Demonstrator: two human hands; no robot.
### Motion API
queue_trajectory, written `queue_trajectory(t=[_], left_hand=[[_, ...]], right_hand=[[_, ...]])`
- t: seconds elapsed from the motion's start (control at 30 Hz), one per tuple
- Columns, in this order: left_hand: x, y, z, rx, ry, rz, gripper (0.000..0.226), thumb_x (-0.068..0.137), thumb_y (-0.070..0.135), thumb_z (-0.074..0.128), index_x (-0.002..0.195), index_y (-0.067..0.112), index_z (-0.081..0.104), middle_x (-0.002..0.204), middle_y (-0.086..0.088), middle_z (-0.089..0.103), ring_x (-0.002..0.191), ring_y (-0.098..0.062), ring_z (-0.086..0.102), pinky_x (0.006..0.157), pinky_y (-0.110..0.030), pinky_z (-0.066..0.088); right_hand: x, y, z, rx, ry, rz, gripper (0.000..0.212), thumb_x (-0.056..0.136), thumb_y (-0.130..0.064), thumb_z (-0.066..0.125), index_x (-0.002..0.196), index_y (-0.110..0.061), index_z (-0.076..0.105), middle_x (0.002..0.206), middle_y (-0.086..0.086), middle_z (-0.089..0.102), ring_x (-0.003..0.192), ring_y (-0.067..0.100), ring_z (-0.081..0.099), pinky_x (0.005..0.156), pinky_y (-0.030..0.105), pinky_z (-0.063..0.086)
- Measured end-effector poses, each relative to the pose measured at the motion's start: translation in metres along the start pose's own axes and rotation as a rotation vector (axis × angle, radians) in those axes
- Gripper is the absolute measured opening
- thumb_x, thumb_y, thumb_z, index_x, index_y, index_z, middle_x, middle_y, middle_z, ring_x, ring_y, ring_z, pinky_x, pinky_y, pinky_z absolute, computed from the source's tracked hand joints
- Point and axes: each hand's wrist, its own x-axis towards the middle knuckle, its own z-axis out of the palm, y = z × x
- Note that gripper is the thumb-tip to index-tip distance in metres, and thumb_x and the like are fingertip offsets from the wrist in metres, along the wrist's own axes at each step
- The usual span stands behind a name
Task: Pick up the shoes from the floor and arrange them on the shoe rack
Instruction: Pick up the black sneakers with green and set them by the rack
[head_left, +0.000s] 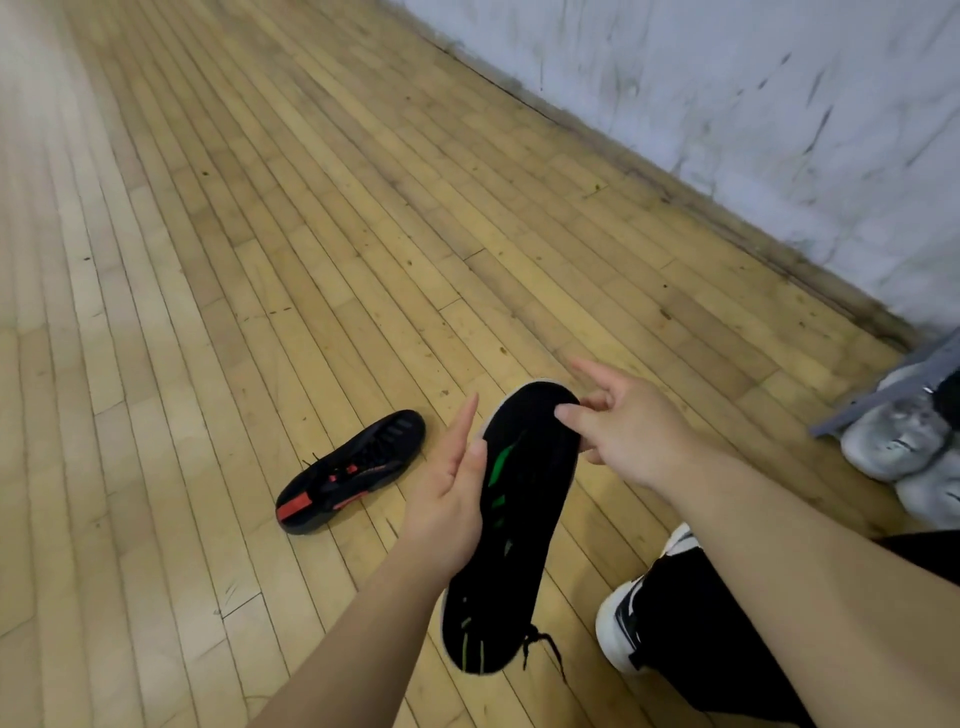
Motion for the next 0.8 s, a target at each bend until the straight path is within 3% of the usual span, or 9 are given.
queue_trajectory(t=[0.1, 0.27, 0.33, 0.4, 0.5, 0.6, 0.67, 0.73, 0.8], left_hand=[[0.0, 0.027, 0.002, 0.027, -0.055, 0.048, 0.046, 0.108, 0.035, 0.045, 0.148, 0.053, 0.032, 0.141, 0.042, 0.041, 0.128, 0.032, 0.031, 0.096, 0.008, 0.026], [0.026, 0.108, 0.017, -0.014, -0.083, 0.217, 0.046, 0.11, 0.025, 0.046, 0.147, 0.051, 0.043, 0.144, 0.035, 0.052, 0.136, 0.015, 0.042, 0.114, -0.017, 0.033], [0.034, 0.153, 0.035, -0.007, -0.149, 0.304, 0.047, 0.109, 0.024, 0.046, 0.148, 0.05, 0.045, 0.144, 0.033, 0.054, 0.136, 0.012, 0.045, 0.116, -0.024, 0.034], [0.033, 0.201, 0.064, 0.021, -0.256, 0.407, 0.047, 0.109, 0.025, 0.047, 0.147, 0.054, 0.044, 0.143, 0.034, 0.053, 0.135, 0.015, 0.043, 0.115, -0.021, 0.034], [0.015, 0.274, 0.125, 0.022, -0.452, 0.572, 0.05, 0.108, 0.022, 0.049, 0.14, 0.06, 0.041, 0.135, 0.046, 0.05, 0.131, 0.021, 0.042, 0.111, -0.011, 0.036], [-0.021, 0.338, 0.202, 0.044, -0.599, 0.749, 0.053, 0.106, 0.019, 0.054, 0.14, 0.059, 0.047, 0.117, 0.057, 0.051, 0.122, 0.029, 0.043, 0.1, 0.001, 0.035], [-0.051, 0.375, 0.255, 0.102, -0.726, 0.892, 0.051, 0.105, 0.021, 0.054, 0.144, 0.055, 0.049, 0.124, 0.05, 0.053, 0.123, 0.026, 0.045, 0.101, 0.0, 0.033], [-0.089, 0.403, 0.313, 0.219, -0.874, 1.083, 0.049, 0.106, 0.023, 0.054, 0.147, 0.049, 0.049, 0.14, 0.037, 0.05, 0.131, 0.016, 0.043, 0.109, -0.005, 0.03], [-0.127, 0.418, 0.368, 0.301, -1.048, 1.181, 0.046, 0.107, 0.019, 0.052, 0.147, 0.041, 0.052, 0.142, 0.03, 0.05, 0.131, 0.012, 0.043, 0.107, -0.002, 0.028]], right_hand=[[-0.008, -0.02, -0.018, -0.045, 0.05, -0.067, 0.065, 0.096, -0.034, 0.068, 0.15, -0.055, 0.037, 0.132, -0.01, 0.065, 0.104, 0.01, 0.071, 0.099, 0.038, 0.055], [-0.058, -0.082, -0.089, -0.322, 0.2, -0.336, 0.059, 0.104, -0.033, 0.054, 0.152, -0.058, 0.03, 0.139, -0.026, 0.055, 0.126, -0.004, 0.051, 0.104, 0.022, 0.037], [-0.088, -0.094, -0.132, -0.376, 0.294, -0.397, 0.053, 0.106, -0.032, 0.051, 0.15, -0.057, 0.036, 0.134, -0.035, 0.049, 0.123, -0.015, 0.044, 0.101, 0.012, 0.033], [-0.122, -0.09, -0.179, -0.373, 0.42, -0.411, 0.047, 0.106, -0.031, 0.052, 0.146, -0.056, 0.045, 0.128, -0.043, 0.048, 0.113, -0.025, 0.044, 0.102, 0.004, 0.034], [-0.189, -0.071, -0.249, -0.311, 0.648, -0.376, 0.045, 0.102, -0.028, 0.06, 0.134, -0.058, 0.054, 0.099, -0.046, 0.061, 0.09, -0.024, 0.057, 0.091, 0.0, 0.041], [-0.266, -0.038, -0.31, -0.197, 0.894, -0.334, 0.047, 0.099, -0.024, 0.065, 0.126, -0.062, 0.06, 0.101, -0.023, 0.074, 0.073, 0.007, 0.071, 0.074, 0.021, 0.059], [-0.318, -0.007, -0.342, -0.147, 1.041, -0.315, 0.046, 0.099, -0.019, 0.065, 0.122, -0.059, 0.062, 0.106, -0.031, 0.071, 0.08, 0.0, 0.072, 0.073, 0.023, 0.06], [-0.372, 0.035, -0.363, -0.143, 1.153, -0.249, 0.04, 0.099, -0.017, 0.064, 0.12, -0.051, 0.064, 0.094, -0.047, 0.065, 0.082, -0.017, 0.066, 0.074, 0.007, 0.05], [-0.419, 0.078, -0.37, -0.085, 1.244, -0.171, 0.037, 0.1, -0.018, 0.063, 0.122, -0.049, 0.065, 0.1, -0.046, 0.062, 0.09, -0.027, 0.058, 0.078, 0.001, 0.045]])
